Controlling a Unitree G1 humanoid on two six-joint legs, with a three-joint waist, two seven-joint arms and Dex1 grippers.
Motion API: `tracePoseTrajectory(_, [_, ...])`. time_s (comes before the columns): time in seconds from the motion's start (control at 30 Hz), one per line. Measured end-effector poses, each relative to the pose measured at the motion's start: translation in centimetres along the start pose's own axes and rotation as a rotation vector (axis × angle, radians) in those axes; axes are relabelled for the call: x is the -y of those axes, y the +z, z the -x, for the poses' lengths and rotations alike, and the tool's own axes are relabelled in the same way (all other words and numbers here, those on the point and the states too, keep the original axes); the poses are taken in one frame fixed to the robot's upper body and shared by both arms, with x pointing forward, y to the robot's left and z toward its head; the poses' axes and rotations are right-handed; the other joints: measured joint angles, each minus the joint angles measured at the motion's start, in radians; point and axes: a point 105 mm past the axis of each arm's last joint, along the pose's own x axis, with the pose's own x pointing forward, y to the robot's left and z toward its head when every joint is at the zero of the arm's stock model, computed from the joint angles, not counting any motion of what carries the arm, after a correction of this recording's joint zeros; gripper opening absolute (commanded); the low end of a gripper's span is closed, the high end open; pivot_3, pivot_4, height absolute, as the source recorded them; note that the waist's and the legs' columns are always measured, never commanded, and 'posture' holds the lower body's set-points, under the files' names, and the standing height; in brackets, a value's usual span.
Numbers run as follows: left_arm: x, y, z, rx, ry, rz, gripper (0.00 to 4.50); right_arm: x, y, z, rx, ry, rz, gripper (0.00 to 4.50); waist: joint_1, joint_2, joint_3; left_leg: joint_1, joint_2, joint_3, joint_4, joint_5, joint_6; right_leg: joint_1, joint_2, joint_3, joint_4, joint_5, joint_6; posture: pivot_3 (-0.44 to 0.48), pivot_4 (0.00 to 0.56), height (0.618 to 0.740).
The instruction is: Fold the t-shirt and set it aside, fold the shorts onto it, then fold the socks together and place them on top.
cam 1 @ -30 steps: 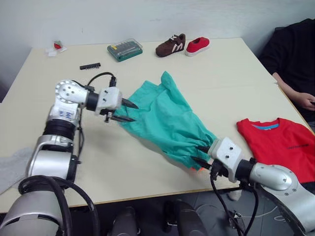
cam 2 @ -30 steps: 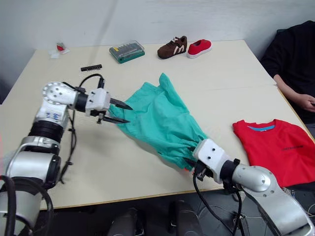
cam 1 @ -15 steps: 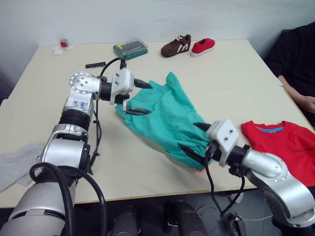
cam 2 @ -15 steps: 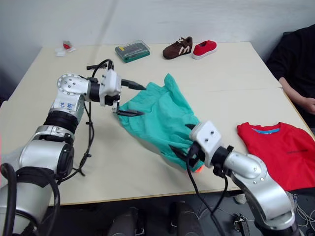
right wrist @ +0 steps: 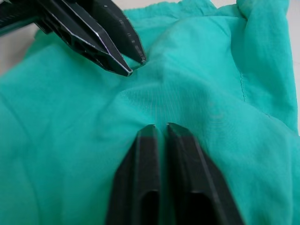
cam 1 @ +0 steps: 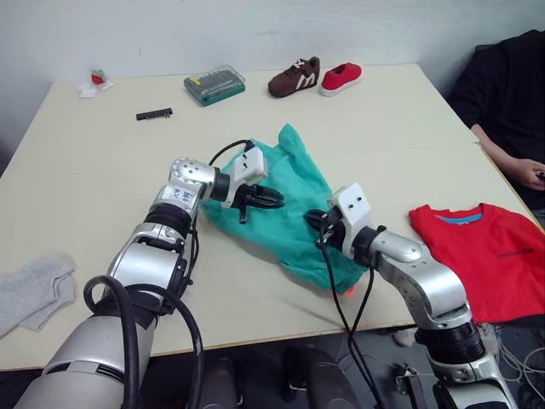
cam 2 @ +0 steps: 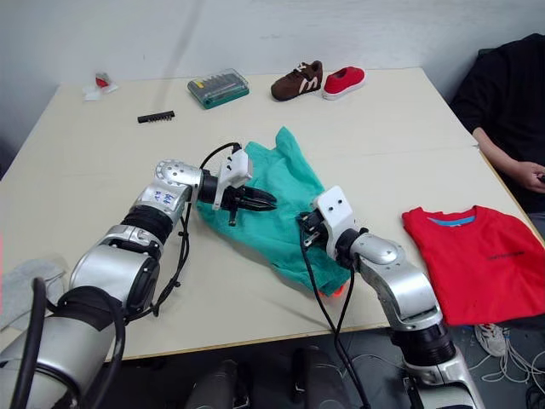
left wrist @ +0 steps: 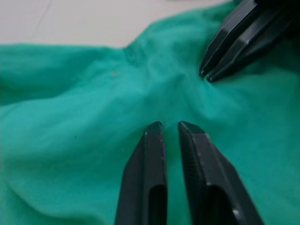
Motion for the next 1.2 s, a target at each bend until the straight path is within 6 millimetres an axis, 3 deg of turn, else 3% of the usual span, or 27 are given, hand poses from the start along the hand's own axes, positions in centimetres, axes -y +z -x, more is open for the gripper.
tracePoseTrajectory(0.17, [-0.8,-3.0,0.1,-0.163,0.124,-0.039,0.04,0.2,-2.9,0.7,-0.097,-0.017,0.058,0.00,0.002,0.000,0.000,0.000,0.000,-0.001,0.000,0.000,0.000,0.000,-0.001,0.000,0.000,0.000,0.000,0.000,0.150,0.740])
tracePoseTrajectory(0.37, [-2.5,-4.2,2.0,-0.253,0.270,-0.083,0.04,1.6,-3.6,3.2,-0.087,-0.085,0.037,0.00,0.000,0.000,-0.001,0.004,-0.001,0.000,0.000,0.000,0.001,0.003,-0.003,0.000,0.001,0.000,0.000,0.000,0.150,0.740])
tracePoseTrajectory(0.67, [-3.2,-6.0,5.4,-0.273,0.359,-0.031,0.04,4.2,-4.0,7.7,-0.097,-0.171,0.024,0.00,-0.006,0.002,-0.002,0.006,0.000,0.001,-0.003,0.000,-0.001,0.003,-0.002,0.002,0.002,0.000,0.000,0.000,0.150,0.740])
tracePoseTrajectory(0.77, [-3.1,-5.9,5.8,-0.237,0.355,0.004,0.04,4.3,-3.0,7.7,-0.050,-0.160,0.018,0.00,-0.004,0.002,-0.002,0.006,-0.001,0.001,-0.002,0.000,-0.001,0.003,-0.001,0.001,0.002,0.000,-0.001,0.000,0.150,0.740])
tracePoseTrajectory(0.93, [-2.1,-3.4,5.7,-0.102,0.212,-0.026,0.04,1.6,1.9,7.3,0.109,-0.034,0.158,0.00,0.001,0.002,-0.002,0.003,0.000,0.001,-0.003,0.000,-0.002,0.001,0.000,0.001,0.000,-0.001,-0.001,0.000,0.150,0.740])
tracePoseTrajectory(1.07, [-1.5,-2.5,8.7,-0.151,0.122,-0.186,0.93,-0.6,1.4,7.7,0.044,0.055,0.242,0.88,0.000,0.002,-0.002,0.002,0.000,0.001,-0.005,0.000,-0.002,0.001,0.000,0.001,-0.002,-0.001,-0.001,0.000,0.150,0.740])
tracePoseTrajectory(1.2, [-0.1,-2.9,12.6,-0.279,0.019,-0.411,2.14,-2.4,-0.3,8.5,-0.065,0.125,0.275,2.24,-0.002,0.002,-0.002,0.004,0.001,0.001,-0.006,0.000,-0.003,0.001,0.000,0.001,-0.001,-0.002,-0.002,0.000,0.150,0.740])
